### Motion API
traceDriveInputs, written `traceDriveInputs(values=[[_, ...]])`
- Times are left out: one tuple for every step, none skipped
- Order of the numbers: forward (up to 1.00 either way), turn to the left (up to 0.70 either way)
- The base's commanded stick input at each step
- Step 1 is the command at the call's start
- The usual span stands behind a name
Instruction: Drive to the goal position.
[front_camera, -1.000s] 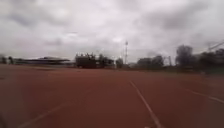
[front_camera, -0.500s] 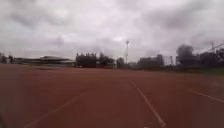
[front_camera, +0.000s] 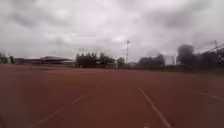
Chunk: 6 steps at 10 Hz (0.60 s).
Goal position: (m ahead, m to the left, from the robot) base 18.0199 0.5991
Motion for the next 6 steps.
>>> traceDriveInputs(values=[[0.7,0.0],[0.7,0.0],[0.7,0.0],[0.7,0.0],[0.7,0.0],[0.7,0.0]])
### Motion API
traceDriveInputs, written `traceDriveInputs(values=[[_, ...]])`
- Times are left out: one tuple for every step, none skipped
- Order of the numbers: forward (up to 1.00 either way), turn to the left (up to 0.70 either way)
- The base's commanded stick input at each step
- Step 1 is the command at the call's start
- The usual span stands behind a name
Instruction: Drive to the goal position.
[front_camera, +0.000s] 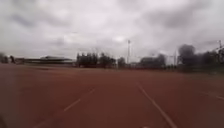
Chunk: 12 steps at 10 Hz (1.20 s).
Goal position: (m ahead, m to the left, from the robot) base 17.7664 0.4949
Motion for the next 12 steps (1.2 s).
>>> traceDriveInputs(values=[[0.7,0.0],[0.7,0.0],[0.7,0.0],[0.7,0.0],[0.7,0.0],[0.7,0.0],[0.7,0.0],[0.7,0.0],[0.7,0.0],[0.7,0.0],[0.7,0.0],[0.7,0.0]])
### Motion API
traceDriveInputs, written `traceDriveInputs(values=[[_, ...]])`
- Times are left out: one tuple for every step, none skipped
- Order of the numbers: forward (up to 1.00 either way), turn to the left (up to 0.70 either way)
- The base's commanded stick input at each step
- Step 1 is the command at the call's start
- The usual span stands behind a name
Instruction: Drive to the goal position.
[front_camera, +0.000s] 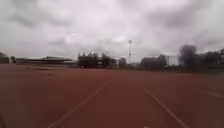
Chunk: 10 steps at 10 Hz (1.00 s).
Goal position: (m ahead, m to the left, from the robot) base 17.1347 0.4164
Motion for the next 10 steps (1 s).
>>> traceDriveInputs(values=[[0.7,0.0],[0.7,0.0],[0.7,0.0],[0.7,0.0],[0.7,0.0],[0.7,0.0],[0.7,0.0],[0.7,0.0],[0.7,0.0],[0.7,0.0]])
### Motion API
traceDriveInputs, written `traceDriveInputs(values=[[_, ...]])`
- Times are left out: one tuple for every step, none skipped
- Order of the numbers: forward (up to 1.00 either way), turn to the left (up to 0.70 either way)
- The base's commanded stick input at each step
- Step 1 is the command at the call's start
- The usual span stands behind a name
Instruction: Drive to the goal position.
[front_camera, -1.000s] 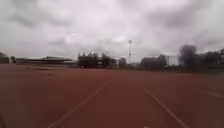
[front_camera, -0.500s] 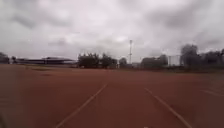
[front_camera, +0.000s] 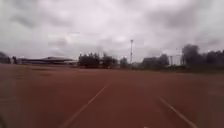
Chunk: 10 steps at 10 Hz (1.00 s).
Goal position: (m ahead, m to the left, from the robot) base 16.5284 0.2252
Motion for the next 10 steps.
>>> traceDriveInputs(values=[[0.7,0.0],[0.7,0.0],[0.7,0.0],[0.7,0.0],[0.7,0.0],[0.7,0.0],[0.7,0.0],[0.7,0.0],[0.7,0.0],[0.7,0.0]])
